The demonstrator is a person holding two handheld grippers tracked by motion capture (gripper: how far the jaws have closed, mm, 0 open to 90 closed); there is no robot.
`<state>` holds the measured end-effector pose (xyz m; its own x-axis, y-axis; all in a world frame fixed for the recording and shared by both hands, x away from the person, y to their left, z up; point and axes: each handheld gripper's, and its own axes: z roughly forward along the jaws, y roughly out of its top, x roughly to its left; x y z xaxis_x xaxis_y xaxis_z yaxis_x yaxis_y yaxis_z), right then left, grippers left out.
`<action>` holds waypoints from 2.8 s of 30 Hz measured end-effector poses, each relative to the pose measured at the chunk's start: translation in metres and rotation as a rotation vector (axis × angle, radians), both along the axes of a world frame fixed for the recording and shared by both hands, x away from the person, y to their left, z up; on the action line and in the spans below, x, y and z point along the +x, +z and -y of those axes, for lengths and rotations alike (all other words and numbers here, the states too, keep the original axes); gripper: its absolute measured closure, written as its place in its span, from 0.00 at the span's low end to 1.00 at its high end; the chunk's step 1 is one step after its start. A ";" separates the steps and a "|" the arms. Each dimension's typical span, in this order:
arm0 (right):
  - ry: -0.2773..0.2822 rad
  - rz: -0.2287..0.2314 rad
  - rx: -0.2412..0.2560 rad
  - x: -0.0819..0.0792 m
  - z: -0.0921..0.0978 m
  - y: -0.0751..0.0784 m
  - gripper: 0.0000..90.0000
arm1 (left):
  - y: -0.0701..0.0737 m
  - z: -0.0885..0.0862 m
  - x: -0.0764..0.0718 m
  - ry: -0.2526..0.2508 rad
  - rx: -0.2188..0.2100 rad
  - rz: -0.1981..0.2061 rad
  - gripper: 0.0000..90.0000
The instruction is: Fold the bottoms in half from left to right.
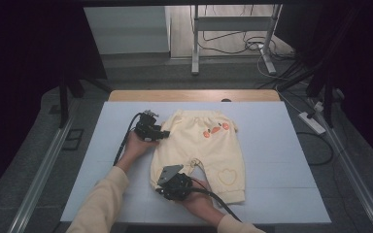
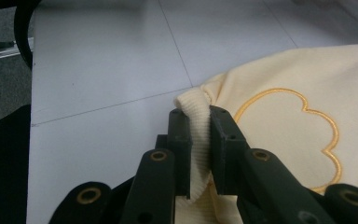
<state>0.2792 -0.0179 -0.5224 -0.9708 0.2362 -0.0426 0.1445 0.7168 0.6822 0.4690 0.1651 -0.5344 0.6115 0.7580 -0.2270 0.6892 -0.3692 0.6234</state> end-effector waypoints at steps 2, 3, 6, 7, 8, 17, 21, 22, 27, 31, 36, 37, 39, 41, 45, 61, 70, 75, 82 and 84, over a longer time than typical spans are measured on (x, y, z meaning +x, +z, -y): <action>0.000 0.000 0.000 0.000 0.000 0.000 0.88 | 0.000 0.000 0.000 -0.010 0.000 0.001 0.62; 0.000 0.000 0.000 0.000 0.000 0.000 0.88 | -0.001 0.000 0.000 -0.021 -0.007 -0.004 0.67; 0.000 0.001 0.000 0.000 0.000 0.000 0.88 | 0.000 0.001 -0.001 -0.042 -0.012 -0.006 0.84; 0.000 0.001 0.000 0.000 0.000 0.000 0.88 | 0.001 0.001 -0.001 -0.046 -0.013 -0.004 0.87; 0.000 0.003 -0.002 0.000 0.000 0.000 0.88 | 0.001 0.001 -0.002 -0.049 -0.012 0.001 0.89; 0.000 -0.002 -0.001 -0.001 0.001 0.001 0.88 | 0.007 -0.001 -0.004 -0.056 -0.047 0.002 0.92; 0.000 -0.005 0.001 -0.001 0.001 0.001 0.88 | 0.010 -0.002 -0.004 -0.058 -0.078 0.001 0.93; 0.000 -0.006 0.001 -0.001 0.002 0.001 0.88 | 0.011 -0.003 -0.004 -0.057 -0.085 0.000 0.93; 0.004 -0.006 -0.002 -0.001 0.002 0.003 0.89 | 0.015 -0.004 -0.006 -0.064 -0.102 0.007 0.93; 0.007 -0.006 0.004 -0.001 0.003 0.006 0.90 | 0.023 -0.007 -0.007 -0.071 -0.129 0.016 0.94; 0.011 -0.006 0.018 -0.002 0.003 0.011 0.90 | 0.030 -0.010 -0.009 -0.077 -0.147 0.025 0.94; 0.010 -0.008 0.019 -0.002 0.003 0.013 0.90 | 0.032 -0.010 -0.009 -0.078 -0.151 0.026 0.94; 0.013 -0.003 0.030 -0.003 0.002 0.016 0.90 | 0.035 -0.012 -0.010 -0.077 -0.163 0.028 0.94; 0.017 -0.001 0.046 -0.004 0.002 0.019 0.90 | 0.038 -0.014 -0.011 -0.076 -0.171 0.030 0.94; 0.031 0.008 0.047 -0.006 0.000 0.021 0.90 | 0.040 -0.015 -0.013 -0.079 -0.170 0.027 0.94; 0.052 0.001 0.084 -0.005 -0.013 0.030 0.90 | 0.051 -0.029 -0.016 -0.067 -0.200 0.047 0.94; 0.058 -0.007 0.092 -0.003 -0.022 0.035 0.91 | 0.060 -0.038 -0.019 -0.055 -0.231 0.060 0.94; 0.086 0.018 0.126 -0.005 -0.037 0.053 0.91 | 0.070 -0.053 -0.023 -0.027 -0.265 0.078 0.94; 0.086 0.008 0.112 -0.003 -0.036 0.048 0.91 | 0.063 -0.052 -0.022 -0.029 -0.250 0.060 0.94; 0.080 -0.001 0.117 -0.003 -0.034 0.046 0.91 | 0.064 -0.052 -0.022 -0.026 -0.252 0.065 0.94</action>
